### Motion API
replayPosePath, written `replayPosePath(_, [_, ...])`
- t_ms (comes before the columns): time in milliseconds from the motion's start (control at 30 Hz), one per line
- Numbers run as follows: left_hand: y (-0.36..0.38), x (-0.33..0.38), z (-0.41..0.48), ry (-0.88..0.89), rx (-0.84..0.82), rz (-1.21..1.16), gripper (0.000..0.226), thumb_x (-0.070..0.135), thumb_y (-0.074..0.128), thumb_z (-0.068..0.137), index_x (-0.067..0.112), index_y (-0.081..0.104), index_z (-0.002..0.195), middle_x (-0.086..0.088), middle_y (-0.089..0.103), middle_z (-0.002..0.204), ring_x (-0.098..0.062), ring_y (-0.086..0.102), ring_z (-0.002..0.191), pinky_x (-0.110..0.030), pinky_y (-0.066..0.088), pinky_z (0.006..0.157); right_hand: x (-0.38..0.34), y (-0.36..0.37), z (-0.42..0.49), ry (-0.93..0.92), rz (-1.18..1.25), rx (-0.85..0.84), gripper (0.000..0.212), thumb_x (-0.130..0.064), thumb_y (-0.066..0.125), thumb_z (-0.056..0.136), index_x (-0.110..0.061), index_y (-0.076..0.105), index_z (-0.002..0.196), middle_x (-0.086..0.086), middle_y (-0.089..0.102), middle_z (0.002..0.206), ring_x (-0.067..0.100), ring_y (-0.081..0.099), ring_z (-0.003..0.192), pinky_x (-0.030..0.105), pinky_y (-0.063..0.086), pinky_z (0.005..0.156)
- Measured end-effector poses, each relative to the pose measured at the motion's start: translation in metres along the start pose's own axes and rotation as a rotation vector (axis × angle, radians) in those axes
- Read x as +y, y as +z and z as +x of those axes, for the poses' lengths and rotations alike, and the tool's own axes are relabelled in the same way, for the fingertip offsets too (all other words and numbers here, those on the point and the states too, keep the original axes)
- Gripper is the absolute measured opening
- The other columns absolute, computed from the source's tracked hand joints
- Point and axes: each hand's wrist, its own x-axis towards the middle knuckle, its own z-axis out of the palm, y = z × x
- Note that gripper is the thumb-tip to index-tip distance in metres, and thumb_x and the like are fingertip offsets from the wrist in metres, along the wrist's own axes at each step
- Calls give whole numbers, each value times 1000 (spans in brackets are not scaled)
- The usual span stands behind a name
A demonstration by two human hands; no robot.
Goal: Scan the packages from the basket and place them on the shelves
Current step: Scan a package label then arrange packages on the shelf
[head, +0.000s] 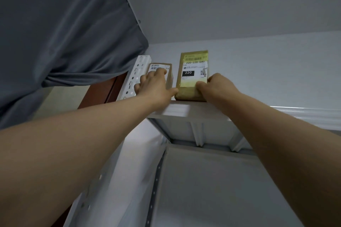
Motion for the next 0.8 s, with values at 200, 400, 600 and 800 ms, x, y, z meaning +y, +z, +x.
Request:
replayPosePath(200, [2,-25,-4,-53,-127,12,84,53,56,93,24,12,159,-1,22,164,-27,19,149,-46,23,116,-10,26,0,32,-95,15,46,-42,48,102,-9,43,134,13,58,132,34,56,120,37,39,82])
replayPosePath(400, [5,-29,-4,-42,-133,-15,80,51,54,96,21,13,159,-3,23,162,-28,21,148,-45,25,115,-12,38,2,30,-187,36,47,-46,46,103,-10,42,133,12,58,132,34,56,121,39,37,83])
replayPosePath(600, [10,-27,-4,-61,-90,-26,74,51,54,96,21,21,155,-5,31,157,-30,28,142,-46,29,111,-9,42,6,9,-288,-36,48,-50,45,102,-13,46,132,10,60,129,32,58,117,39,39,84])
replayPosePath(800, [10,-18,-7,-40,-62,-8,75,50,57,94,21,22,153,-3,33,155,-29,28,141,-48,30,109,-5,34,1,-92,-271,-85,48,-49,49,101,-12,56,129,10,63,116,30,57,100,37,46,85])
